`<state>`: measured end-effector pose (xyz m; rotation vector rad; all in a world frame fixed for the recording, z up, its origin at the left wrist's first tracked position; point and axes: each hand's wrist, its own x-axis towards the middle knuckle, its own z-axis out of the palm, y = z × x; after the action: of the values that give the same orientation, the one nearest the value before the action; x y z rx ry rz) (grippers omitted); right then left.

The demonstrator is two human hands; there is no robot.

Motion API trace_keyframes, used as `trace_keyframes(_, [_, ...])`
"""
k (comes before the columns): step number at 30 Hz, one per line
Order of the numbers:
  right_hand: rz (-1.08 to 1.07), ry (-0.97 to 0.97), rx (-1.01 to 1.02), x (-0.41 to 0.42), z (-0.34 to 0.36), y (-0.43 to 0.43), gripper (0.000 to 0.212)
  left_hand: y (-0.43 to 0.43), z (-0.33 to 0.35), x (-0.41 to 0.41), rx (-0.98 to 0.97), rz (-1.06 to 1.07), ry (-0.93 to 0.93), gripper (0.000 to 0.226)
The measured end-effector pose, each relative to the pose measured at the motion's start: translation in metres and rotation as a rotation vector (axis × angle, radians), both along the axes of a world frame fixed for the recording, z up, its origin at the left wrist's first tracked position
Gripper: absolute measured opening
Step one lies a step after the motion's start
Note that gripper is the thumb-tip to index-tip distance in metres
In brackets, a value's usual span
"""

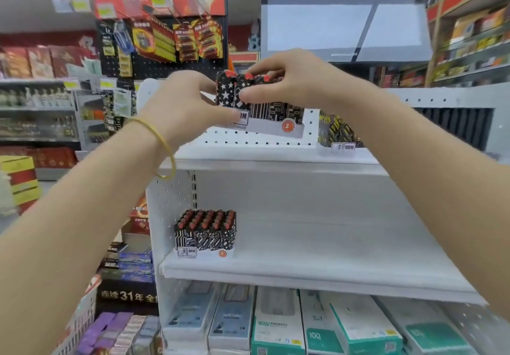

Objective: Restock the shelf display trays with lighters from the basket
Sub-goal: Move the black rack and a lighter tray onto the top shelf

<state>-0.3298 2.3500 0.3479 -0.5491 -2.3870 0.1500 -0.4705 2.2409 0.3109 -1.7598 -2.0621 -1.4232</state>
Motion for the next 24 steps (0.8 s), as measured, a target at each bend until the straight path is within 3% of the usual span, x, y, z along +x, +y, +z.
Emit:
trace_keyframes(4, [-0.045,-0.104,0.005,-0.02,0.004,0.037,0.059,0.049,0.004,-0.021,-0.073,0.036,-0.023,0.031])
trace_keyframes(8, [-0.06,-0.201,-0.052,-0.03,-0.002,0.066,0.057,0.08,-0.004,-0.033,-0.184,0.03,-0.063,0.066])
trace_keyframes(11, [-0.08,-0.245,-0.063,-0.034,-0.01,0.08,0.059,0.092,-0.011,-0.035,-0.248,0.038,-0.071,0.08])
trace_keyframes(20, [-0.117,-0.385,0.002,-0.031,-0.013,0.09,0.065,0.103,-0.011,-0.031,-0.294,0.048,-0.036,0.072])
trace_keyframes(24, [-0.182,-0.487,0.044,-0.031,-0.01,0.09,0.068,0.105,-0.009,-0.023,-0.297,0.056,-0.024,0.046])
